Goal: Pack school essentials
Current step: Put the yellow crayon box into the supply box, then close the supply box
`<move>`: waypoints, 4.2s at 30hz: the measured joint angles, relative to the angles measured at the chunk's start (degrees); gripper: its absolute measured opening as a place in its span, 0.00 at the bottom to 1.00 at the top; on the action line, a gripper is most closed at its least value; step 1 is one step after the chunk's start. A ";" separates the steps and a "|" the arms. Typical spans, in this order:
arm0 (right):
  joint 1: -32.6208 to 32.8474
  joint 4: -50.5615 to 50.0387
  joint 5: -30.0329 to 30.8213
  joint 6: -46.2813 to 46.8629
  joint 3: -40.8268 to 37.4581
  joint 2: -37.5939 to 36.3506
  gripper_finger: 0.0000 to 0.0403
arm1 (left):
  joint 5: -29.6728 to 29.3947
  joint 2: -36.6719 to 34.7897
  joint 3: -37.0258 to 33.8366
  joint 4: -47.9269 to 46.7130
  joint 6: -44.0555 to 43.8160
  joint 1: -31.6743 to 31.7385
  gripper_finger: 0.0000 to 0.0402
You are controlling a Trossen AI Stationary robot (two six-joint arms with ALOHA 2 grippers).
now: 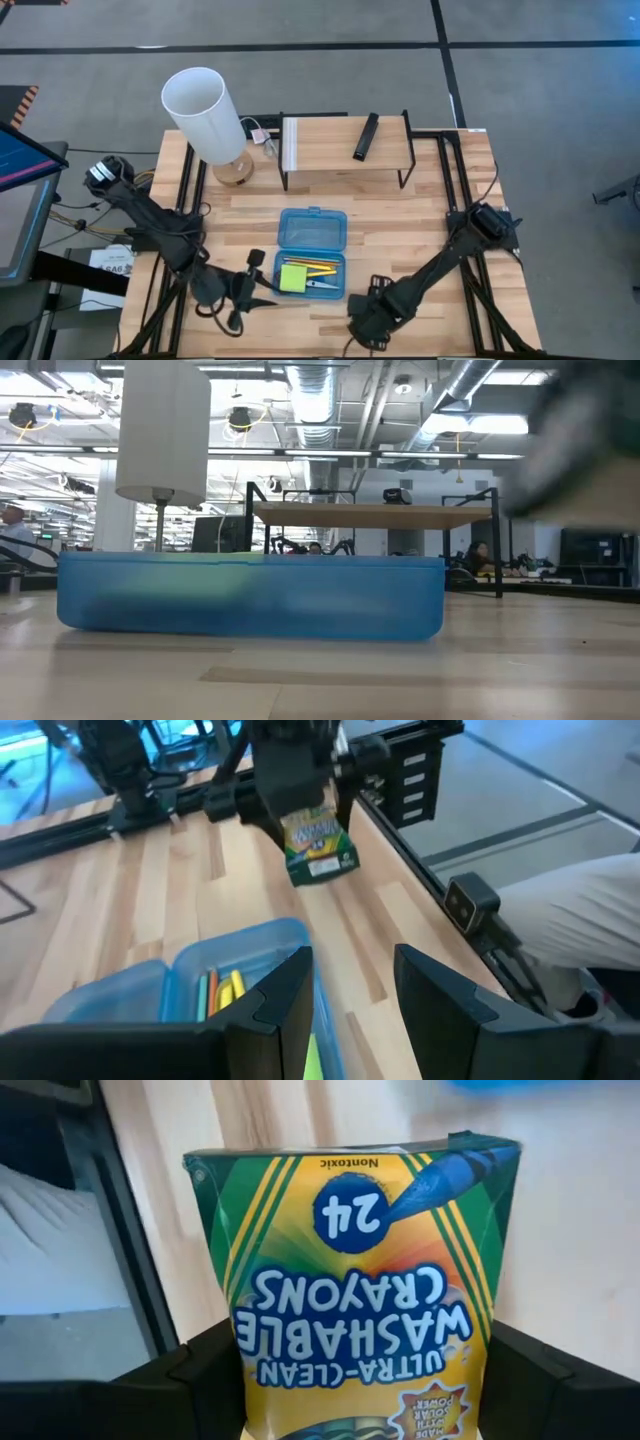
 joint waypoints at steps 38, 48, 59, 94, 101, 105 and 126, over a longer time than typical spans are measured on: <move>-19.59 12.49 -0.87 -25.05 7.57 8.47 0.77 | -10.51 -19.71 -21.62 14.56 -7.21 -5.73 0.32; -20.84 14.00 -4.13 -25.13 7.68 8.35 0.83 | -10.50 -19.70 -21.62 14.60 -6.96 -5.73 0.32; -21.53 10.93 -4.81 -29.00 7.62 8.05 0.93 | -10.46 -19.68 -21.62 14.58 -6.96 -5.73 0.32; -17.17 65.33 10.31 -27.79 -37.34 -28.10 0.90 | -15.49 -19.65 -21.62 9.21 -9.27 -4.79 0.32; -19.49 53.86 14.37 -25.60 -37.35 -28.33 0.83 | -17.15 -19.68 -23.59 -3.70 -22.12 -1.75 0.32; -21.22 45.67 16.19 -23.86 -37.37 -28.33 0.70 | -16.93 -19.68 -30.07 1.79 -25.14 -0.69 0.32; -29.41 61.54 15.69 -15.35 -57.67 -28.81 0.01 | -10.96 -19.68 -38.37 4.68 -30.67 14.75 0.32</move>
